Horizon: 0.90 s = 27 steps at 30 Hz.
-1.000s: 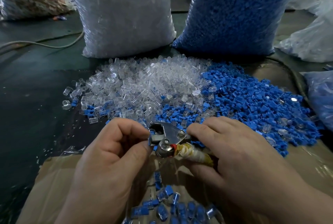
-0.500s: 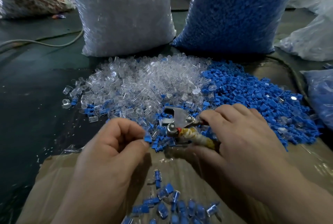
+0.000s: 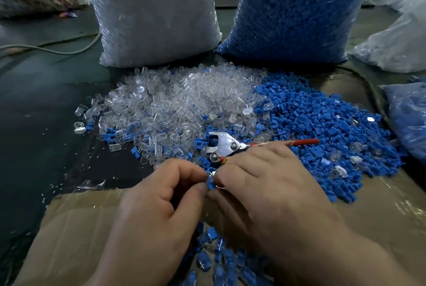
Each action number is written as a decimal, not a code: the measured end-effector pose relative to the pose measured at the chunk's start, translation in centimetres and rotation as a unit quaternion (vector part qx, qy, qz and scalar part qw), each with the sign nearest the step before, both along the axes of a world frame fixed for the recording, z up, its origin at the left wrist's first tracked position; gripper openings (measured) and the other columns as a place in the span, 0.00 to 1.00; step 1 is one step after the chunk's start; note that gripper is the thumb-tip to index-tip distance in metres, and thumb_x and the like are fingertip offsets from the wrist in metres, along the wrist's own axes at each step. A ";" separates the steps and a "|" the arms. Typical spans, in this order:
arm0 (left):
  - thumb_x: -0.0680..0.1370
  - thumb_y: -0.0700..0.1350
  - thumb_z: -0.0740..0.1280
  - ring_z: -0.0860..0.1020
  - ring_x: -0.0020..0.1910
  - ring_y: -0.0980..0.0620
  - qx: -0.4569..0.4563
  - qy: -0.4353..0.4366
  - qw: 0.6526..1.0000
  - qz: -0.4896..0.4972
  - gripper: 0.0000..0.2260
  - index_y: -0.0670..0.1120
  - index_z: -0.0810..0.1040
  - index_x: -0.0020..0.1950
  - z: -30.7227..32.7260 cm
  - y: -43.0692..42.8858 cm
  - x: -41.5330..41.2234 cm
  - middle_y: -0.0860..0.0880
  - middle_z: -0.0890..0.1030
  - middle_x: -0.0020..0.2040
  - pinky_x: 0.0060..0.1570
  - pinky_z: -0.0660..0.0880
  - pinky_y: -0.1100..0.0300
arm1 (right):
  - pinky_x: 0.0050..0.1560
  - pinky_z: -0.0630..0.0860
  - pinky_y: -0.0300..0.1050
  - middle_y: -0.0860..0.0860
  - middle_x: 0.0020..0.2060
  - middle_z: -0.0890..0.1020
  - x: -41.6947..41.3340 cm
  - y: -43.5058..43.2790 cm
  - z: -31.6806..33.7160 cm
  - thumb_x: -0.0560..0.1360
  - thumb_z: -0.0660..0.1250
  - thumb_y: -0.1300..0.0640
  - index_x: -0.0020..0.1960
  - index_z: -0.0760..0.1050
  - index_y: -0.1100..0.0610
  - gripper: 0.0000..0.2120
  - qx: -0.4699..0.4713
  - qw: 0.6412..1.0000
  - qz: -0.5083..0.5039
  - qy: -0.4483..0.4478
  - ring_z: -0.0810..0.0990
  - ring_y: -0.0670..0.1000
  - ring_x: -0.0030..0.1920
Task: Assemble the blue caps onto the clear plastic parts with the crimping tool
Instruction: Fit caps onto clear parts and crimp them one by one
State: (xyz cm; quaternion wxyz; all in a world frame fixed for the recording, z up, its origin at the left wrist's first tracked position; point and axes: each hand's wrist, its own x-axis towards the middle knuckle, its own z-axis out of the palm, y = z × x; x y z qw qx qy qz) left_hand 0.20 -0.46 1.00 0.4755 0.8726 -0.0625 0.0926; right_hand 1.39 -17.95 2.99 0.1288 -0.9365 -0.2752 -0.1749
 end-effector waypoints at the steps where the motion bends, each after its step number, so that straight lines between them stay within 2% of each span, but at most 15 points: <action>1: 0.72 0.48 0.73 0.79 0.32 0.63 0.006 -0.011 1.000 -0.002 0.09 0.63 0.79 0.45 0.2 0.0 -0.1 0.62 0.82 0.34 0.31 0.70 0.77 | 0.45 0.72 0.54 0.48 0.38 0.79 0.1 -0.1 -0.1 0.80 0.59 0.48 0.44 0.77 0.52 0.12 0.006 1.000 0.003 -0.001 0.76 0.54 0.39; 4: 0.73 0.51 0.71 0.81 0.33 0.64 -0.013 -0.019 0.999 -0.026 0.08 0.65 0.80 0.47 0.4 -0.2 -0.4 0.62 0.83 0.35 0.31 0.70 0.78 | 0.44 0.72 0.53 0.49 0.38 0.78 0.0 -0.4 -0.2 0.80 0.60 0.52 0.45 0.77 0.54 0.10 0.028 1.000 0.004 0.006 0.75 0.53 0.39; 6: 0.73 0.55 0.68 0.81 0.35 0.64 -0.049 -0.016 0.998 -0.022 0.06 0.64 0.80 0.48 0.5 -0.1 -0.5 0.62 0.83 0.37 0.32 0.71 0.77 | 0.42 0.71 0.53 0.49 0.36 0.77 -0.1 -0.5 -0.2 0.81 0.59 0.53 0.44 0.76 0.55 0.11 0.046 0.999 0.010 -0.002 0.74 0.53 0.37; 10: 0.72 0.67 0.58 0.81 0.35 0.59 -0.041 0.010 0.999 -0.024 0.17 0.60 0.80 0.46 0.7 0.6 0.1 0.59 0.82 0.35 0.31 0.76 0.69 | 0.41 0.71 0.53 0.51 0.36 0.77 -0.4 -0.1 0.0 0.80 0.59 0.56 0.43 0.77 0.59 0.12 0.094 0.995 0.041 -0.015 0.75 0.54 0.37; 14: 0.73 0.69 0.60 0.69 0.25 0.61 -0.101 0.050 0.990 -0.084 0.22 0.52 0.78 0.40 0.4 0.9 0.3 0.55 0.73 0.26 0.23 0.67 0.66 | 0.40 0.72 0.50 0.50 0.36 0.77 -0.9 0.6 0.6 0.80 0.58 0.55 0.43 0.76 0.58 0.12 0.100 0.994 0.048 0.013 0.73 0.52 0.37; 17: 0.73 0.70 0.64 0.68 0.23 0.58 -0.159 0.055 0.981 -0.098 0.22 0.51 0.78 0.40 0.0 1.2 0.2 0.53 0.71 0.25 0.21 0.65 0.64 | 0.34 0.66 0.43 0.44 0.33 0.73 -1.3 1.0 1.2 0.79 0.55 0.47 0.41 0.72 0.50 0.13 0.121 0.987 0.001 0.102 0.70 0.46 0.34; 19: 0.74 0.70 0.66 0.69 0.23 0.58 -0.150 0.015 0.981 -0.124 0.20 0.54 0.80 0.44 -0.2 1.1 0.2 0.52 0.74 0.27 0.23 0.66 0.65 | 0.32 0.66 0.43 0.44 0.31 0.74 -1.4 1.2 1.5 0.76 0.54 0.40 0.41 0.70 0.48 0.14 0.208 0.945 -0.042 0.249 0.72 0.44 0.33; 21: 0.76 0.68 0.65 0.74 0.27 0.59 -0.087 -0.039 0.985 -0.144 0.15 0.58 0.80 0.49 -0.2 1.3 0.4 0.55 0.79 0.33 0.27 0.72 0.66 | 0.31 0.66 0.46 0.44 0.27 0.73 -1.2 0.9 1.6 0.73 0.57 0.42 0.40 0.71 0.51 0.13 0.327 0.863 -0.064 0.380 0.69 0.42 0.28; 22: 0.77 0.66 0.64 0.77 0.30 0.57 -0.064 -0.052 0.985 -0.150 0.14 0.59 0.80 0.50 -0.1 1.4 0.4 0.55 0.80 0.37 0.30 0.75 0.63 | 0.30 0.65 0.48 0.45 0.26 0.71 -1.1 0.7 1.8 0.72 0.58 0.43 0.38 0.72 0.53 0.14 0.359 0.826 -0.070 0.428 0.68 0.43 0.27; 23: 0.78 0.65 0.64 0.79 0.33 0.53 -0.050 -0.055 0.984 -0.159 0.13 0.59 0.80 0.51 0.0 1.6 0.5 0.55 0.81 0.40 0.31 0.77 0.59 | 0.30 0.65 0.49 0.45 0.26 0.71 -1.0 0.5 1.9 0.72 0.59 0.44 0.37 0.72 0.54 0.14 0.365 0.807 -0.070 0.458 0.68 0.45 0.28; 24: 0.78 0.64 0.65 0.80 0.35 0.51 -0.039 -0.052 0.983 -0.170 0.12 0.59 0.80 0.51 0.2 1.8 0.6 0.54 0.81 0.42 0.32 0.78 0.55 | 0.31 0.66 0.50 0.46 0.26 0.71 -0.9 0.4 1.9 0.73 0.59 0.44 0.38 0.72 0.55 0.15 0.350 0.808 -0.068 0.469 0.69 0.46 0.28; 25: 0.78 0.62 0.66 0.80 0.37 0.50 -0.025 -0.049 0.982 -0.180 0.10 0.59 0.80 0.51 0.3 2.0 0.7 0.53 0.81 0.43 0.32 0.78 0.53 | 0.32 0.67 0.50 0.47 0.27 0.73 -0.9 0.5 1.8 0.74 0.58 0.43 0.40 0.72 0.56 0.16 0.308 0.835 -0.068 0.450 0.70 0.45 0.28; 27: 0.76 0.59 0.68 0.81 0.42 0.52 0.039 -0.048 0.978 -0.197 0.06 0.59 0.79 0.50 0.4 2.5 1.0 0.55 0.81 0.46 0.36 0.77 0.56 | 0.32 0.68 0.47 0.46 0.31 0.75 -1.1 0.5 1.5 0.74 0.53 0.42 0.41 0.70 0.54 0.16 0.171 0.919 -0.067 0.349 0.71 0.45 0.32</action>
